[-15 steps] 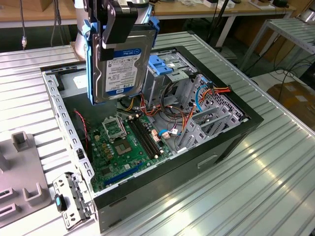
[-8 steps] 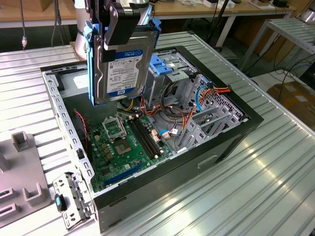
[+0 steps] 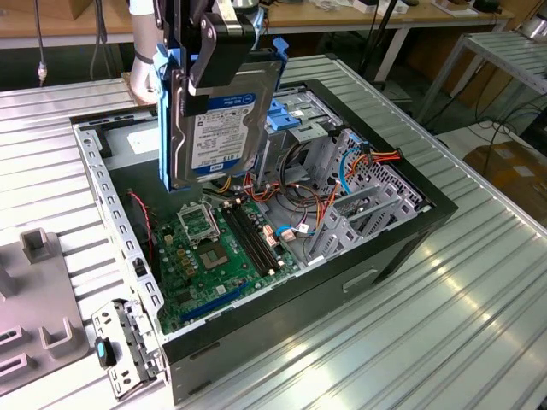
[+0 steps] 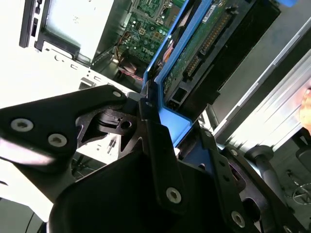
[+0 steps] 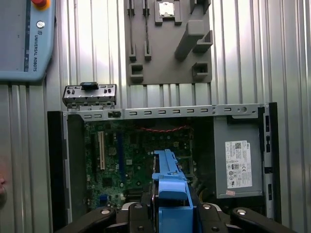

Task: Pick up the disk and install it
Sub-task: 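Insert the disk into the insertion slot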

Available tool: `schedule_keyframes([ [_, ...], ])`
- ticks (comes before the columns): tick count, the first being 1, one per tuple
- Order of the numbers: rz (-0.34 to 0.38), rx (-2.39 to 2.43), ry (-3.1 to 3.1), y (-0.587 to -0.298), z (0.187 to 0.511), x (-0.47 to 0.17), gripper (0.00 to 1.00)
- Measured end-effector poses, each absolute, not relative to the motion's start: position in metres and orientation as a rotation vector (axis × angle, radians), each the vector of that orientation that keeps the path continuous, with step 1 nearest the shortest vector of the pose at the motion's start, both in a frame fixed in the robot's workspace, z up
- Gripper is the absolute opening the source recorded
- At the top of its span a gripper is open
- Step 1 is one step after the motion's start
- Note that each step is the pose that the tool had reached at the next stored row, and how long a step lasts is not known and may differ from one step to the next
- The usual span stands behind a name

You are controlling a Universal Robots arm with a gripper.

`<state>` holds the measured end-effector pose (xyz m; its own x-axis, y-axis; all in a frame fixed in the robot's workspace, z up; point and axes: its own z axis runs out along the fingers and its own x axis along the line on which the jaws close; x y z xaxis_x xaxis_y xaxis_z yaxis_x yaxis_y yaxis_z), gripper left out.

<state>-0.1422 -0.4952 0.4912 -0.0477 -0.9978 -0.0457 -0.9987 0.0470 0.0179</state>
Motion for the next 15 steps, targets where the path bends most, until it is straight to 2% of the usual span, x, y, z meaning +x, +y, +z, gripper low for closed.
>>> schedule_keyframes([
  [15, 0.069, -2.153, 2.258, -0.509, 0.491, -0.141, 0.37],
])
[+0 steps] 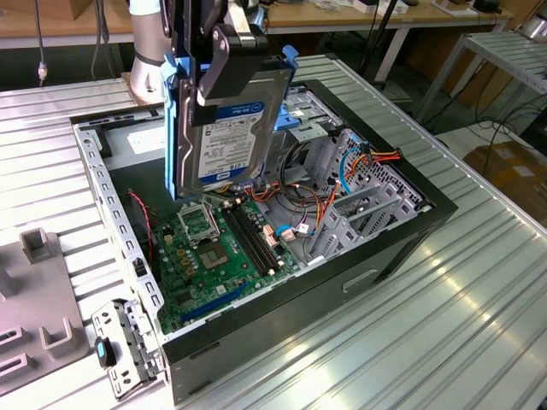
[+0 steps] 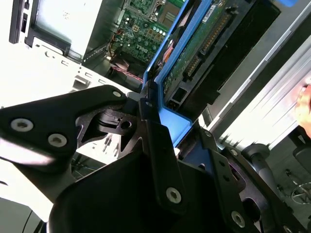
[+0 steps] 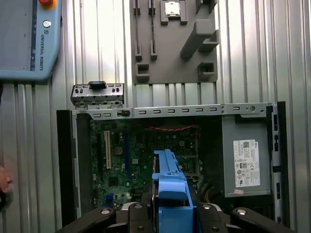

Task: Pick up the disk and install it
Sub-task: 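Insert the disk into the insertion slot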

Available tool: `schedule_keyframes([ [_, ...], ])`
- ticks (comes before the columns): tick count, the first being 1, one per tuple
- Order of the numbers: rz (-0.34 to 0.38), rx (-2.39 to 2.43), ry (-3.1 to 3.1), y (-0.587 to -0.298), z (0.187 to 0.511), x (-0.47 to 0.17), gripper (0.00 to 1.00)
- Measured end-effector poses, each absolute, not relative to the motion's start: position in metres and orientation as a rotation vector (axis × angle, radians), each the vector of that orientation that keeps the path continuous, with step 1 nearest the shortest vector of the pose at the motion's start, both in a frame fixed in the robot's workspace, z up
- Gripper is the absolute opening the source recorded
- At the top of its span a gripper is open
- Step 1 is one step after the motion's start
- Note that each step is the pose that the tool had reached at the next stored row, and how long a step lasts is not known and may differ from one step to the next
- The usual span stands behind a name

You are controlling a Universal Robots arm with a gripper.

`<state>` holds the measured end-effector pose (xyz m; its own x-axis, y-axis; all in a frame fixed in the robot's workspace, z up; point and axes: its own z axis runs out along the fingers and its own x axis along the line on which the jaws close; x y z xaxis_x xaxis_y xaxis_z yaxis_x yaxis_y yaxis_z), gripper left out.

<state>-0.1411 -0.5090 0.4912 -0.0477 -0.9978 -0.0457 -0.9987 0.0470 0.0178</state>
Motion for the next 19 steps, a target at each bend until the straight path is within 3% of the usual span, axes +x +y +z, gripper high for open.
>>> schedule_keyframes([
  [19, 0.069, -2.153, 2.258, -0.5160, 0.4912, -0.1405, 0.37],
])
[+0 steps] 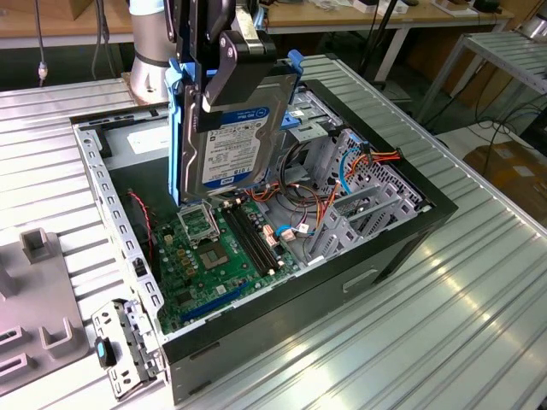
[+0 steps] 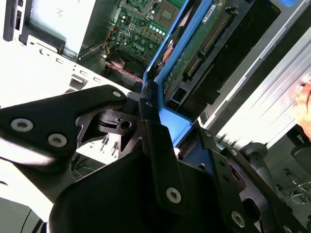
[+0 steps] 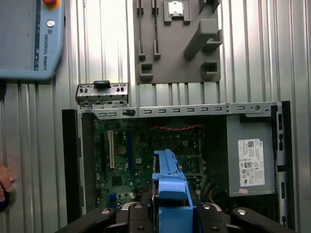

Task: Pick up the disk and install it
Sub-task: 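Insert the disk into the insertion slot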

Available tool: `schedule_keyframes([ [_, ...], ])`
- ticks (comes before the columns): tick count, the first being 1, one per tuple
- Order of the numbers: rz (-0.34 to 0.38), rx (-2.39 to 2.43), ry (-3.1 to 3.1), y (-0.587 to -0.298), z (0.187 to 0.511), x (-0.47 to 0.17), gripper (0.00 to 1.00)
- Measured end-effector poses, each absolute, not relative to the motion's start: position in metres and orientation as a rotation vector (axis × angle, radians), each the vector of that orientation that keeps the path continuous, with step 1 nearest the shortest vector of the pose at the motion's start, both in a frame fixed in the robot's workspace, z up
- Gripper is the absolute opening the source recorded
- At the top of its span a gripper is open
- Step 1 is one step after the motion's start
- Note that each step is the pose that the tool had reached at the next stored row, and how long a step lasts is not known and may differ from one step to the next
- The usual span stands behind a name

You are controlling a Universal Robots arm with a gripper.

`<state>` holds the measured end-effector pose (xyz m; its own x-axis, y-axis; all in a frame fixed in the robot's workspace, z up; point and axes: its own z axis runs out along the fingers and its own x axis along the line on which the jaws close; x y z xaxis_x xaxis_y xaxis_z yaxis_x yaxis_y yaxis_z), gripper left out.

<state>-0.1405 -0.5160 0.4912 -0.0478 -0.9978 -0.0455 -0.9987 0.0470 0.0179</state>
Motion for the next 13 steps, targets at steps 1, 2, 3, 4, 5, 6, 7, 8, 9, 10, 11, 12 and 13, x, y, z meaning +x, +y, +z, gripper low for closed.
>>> schedule_keyframes([
  [1, 0.069, -2.153, 2.258, -0.516, 0.491, -0.141, 0.37],
  [2, 0.069, -2.153, 2.258, -0.516, 0.491, -0.141, 0.37],
  [3, 0.069, -2.153, 2.258, -0.516, 0.491, -0.140, 0.37],
  [4, 0.069, -2.154, 2.258, -0.517, 0.491, -0.140, 0.37],
  [5, 0.069, -2.154, 2.258, -0.517, 0.491, -0.140, 0.37],
  [6, 0.069, -2.154, 2.258, -0.519, 0.491, -0.140, 0.37],
  [7, 0.069, -2.153, 2.258, -0.521, 0.491, -0.140, 0.37],
  [8, 0.069, -2.154, 2.258, -0.522, 0.491, -0.140, 0.37],
  [9, 0.069, -2.154, 2.258, -0.524, 0.491, -0.140, 0.37],
  [10, 0.069, -2.153, 2.258, -0.525, 0.491, -0.140, 0.37],
  [11, 0.069, -2.153, 2.258, -0.525, 0.491, -0.139, 0.37],
  [12, 0.069, -2.154, 2.258, -0.526, 0.491, -0.137, 0.37],
  [13, 0.069, -2.153, 2.258, -0.526, 0.491, -0.135, 0.37],
])
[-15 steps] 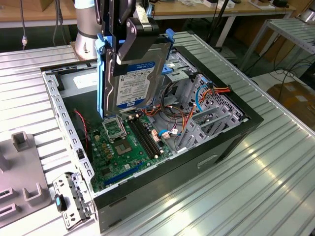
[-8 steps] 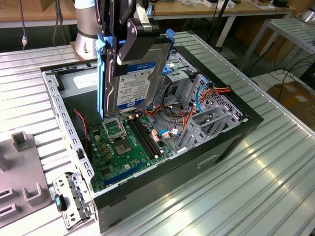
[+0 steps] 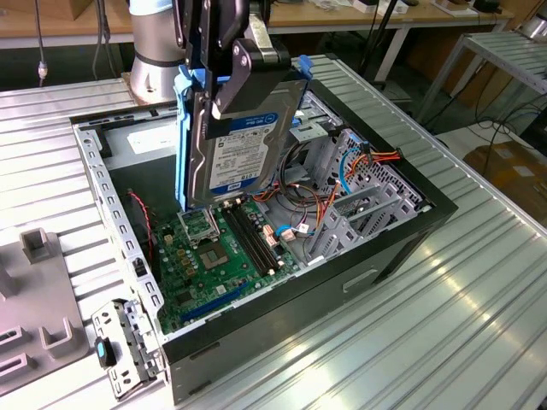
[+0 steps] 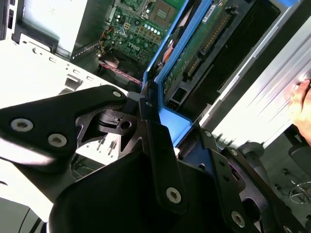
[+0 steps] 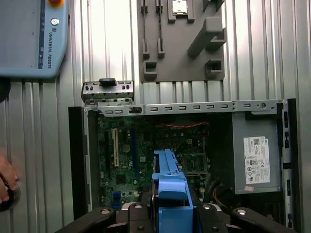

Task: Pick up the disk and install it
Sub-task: 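Insert the disk into the insertion slot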

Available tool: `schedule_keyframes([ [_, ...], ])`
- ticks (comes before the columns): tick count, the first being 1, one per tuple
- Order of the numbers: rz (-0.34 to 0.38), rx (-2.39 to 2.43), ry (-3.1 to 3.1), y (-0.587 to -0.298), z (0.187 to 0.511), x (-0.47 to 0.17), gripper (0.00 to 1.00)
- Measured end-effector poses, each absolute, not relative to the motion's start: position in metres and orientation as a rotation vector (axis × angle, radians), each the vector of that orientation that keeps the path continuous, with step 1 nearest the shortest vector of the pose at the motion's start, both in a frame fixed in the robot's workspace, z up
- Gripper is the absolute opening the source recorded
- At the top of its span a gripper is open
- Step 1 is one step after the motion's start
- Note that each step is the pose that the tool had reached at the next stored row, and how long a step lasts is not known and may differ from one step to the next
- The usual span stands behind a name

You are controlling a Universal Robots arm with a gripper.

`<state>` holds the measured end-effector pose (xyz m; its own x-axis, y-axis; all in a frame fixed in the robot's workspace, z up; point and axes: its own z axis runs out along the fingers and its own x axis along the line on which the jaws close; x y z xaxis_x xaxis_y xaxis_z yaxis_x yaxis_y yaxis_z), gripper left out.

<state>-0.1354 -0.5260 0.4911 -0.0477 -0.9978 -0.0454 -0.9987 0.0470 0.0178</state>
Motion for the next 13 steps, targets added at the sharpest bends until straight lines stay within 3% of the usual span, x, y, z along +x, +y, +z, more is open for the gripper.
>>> schedule_keyframes([
  [13, 0.069, -2.154, 2.258, -0.528, 0.491, -0.117, 0.37],
])
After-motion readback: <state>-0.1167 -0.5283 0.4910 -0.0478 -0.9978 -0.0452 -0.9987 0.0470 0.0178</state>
